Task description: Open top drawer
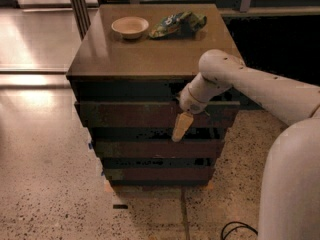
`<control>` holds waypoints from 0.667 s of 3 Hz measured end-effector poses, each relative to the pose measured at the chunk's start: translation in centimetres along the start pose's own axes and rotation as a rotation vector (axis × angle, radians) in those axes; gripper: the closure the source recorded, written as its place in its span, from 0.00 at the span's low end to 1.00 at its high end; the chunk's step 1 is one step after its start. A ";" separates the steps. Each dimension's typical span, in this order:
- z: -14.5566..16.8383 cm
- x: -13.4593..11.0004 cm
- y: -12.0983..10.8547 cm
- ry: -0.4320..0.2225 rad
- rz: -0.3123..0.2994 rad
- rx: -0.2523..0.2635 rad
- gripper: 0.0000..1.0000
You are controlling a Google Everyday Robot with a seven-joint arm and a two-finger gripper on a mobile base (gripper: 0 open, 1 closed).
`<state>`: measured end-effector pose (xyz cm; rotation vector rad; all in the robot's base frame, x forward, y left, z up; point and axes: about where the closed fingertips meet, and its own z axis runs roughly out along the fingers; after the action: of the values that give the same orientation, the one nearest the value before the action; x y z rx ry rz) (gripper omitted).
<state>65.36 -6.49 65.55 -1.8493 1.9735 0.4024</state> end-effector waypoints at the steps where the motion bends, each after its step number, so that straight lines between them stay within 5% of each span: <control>1: 0.6 1.2 1.0 0.009 0.044 -0.054 0.00; 2: -0.2 1.1 1.6 0.003 0.058 -0.073 0.00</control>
Offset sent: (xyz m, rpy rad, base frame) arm -0.1236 -0.0853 -0.0091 0.0411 0.4803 -0.0555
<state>63.67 -7.38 65.11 -1.8411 2.0437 0.4954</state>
